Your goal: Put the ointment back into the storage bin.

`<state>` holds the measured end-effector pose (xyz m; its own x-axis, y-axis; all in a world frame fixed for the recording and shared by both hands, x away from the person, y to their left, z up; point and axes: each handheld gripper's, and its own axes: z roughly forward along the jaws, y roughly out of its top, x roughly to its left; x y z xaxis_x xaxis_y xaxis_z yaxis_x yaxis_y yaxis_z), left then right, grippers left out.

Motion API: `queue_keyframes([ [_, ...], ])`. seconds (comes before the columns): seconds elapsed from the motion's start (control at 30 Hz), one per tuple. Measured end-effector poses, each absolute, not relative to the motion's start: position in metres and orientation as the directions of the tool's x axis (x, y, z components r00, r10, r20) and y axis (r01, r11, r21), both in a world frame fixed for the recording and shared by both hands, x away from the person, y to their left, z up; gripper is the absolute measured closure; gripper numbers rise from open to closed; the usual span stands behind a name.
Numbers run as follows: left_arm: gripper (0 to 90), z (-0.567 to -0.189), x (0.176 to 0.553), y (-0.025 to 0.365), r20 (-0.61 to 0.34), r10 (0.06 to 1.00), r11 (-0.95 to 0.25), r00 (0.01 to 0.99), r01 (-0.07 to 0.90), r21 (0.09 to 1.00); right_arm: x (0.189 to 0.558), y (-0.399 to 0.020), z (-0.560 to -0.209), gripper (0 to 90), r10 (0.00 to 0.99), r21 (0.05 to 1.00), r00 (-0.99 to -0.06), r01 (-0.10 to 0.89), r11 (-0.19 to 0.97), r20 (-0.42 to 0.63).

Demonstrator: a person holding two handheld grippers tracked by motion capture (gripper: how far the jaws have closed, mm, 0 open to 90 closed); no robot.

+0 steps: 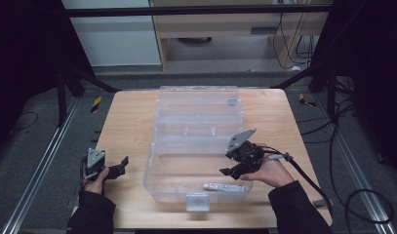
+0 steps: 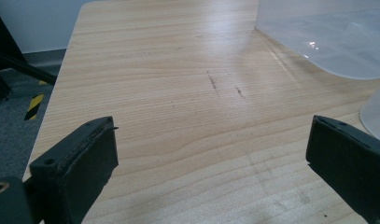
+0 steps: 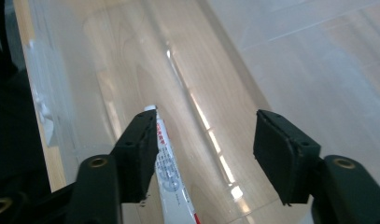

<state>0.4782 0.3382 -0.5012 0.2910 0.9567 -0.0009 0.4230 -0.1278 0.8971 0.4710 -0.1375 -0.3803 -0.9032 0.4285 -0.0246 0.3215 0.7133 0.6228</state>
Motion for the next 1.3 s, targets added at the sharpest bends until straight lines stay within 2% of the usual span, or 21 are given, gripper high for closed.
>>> queue_keyframes([
  [0.07,1.6,-0.501,0.478,0.338,-0.001,0.957,-0.128,0.291,0.423,0.897,0.467,-0.15,-0.375,33.5,0.477,0.667,-0.878,0.344,0.661,-0.02],
  [0.3,1.6,-0.501,0.478,0.338,0.002,0.957,-0.129,0.289,0.423,0.897,0.459,-0.179,-0.371,25.5,0.603,0.771,-0.798,0.378,0.513,-0.01],
  [0.47,1.6,-0.501,0.478,0.338,0.001,0.958,-0.128,0.288,0.423,0.897,0.454,-0.207,-0.373,22.9,0.699,0.838,-0.714,0.403,0.369,0.036],
  [0.67,1.6,-0.501,0.478,0.338,0.007,0.957,-0.134,0.289,0.424,0.896,0.455,-0.233,-0.383,21.4,0.79,0.858,-0.613,0.411,0.309,0.009],
  [0.77,1.5,-0.501,0.478,0.338,0.005,0.957,-0.133,0.29,0.423,0.896,0.458,-0.241,-0.388,21.1,0.818,0.865,-0.574,0.428,0.262,0.036],
  [0.9,1.6,-0.501,0.478,0.338,0.002,0.957,-0.131,0.291,0.422,0.897,0.465,-0.257,-0.405,19.0,0.877,0.865,-0.48,0.448,0.224,0.022],
  [1.1,1.6,-0.501,0.478,0.338,-0.002,0.956,-0.127,0.292,0.422,0.898,0.47,-0.27,-0.426,16.8,0.906,0.854,-0.422,0.481,0.199,0.026],
  [1.3,1.6,-0.501,0.478,0.339,-0.003,0.956,-0.126,0.293,0.422,0.898,0.477,-0.286,-0.463,15.1,0.933,0.822,-0.359,0.535,0.193,0.014],
])
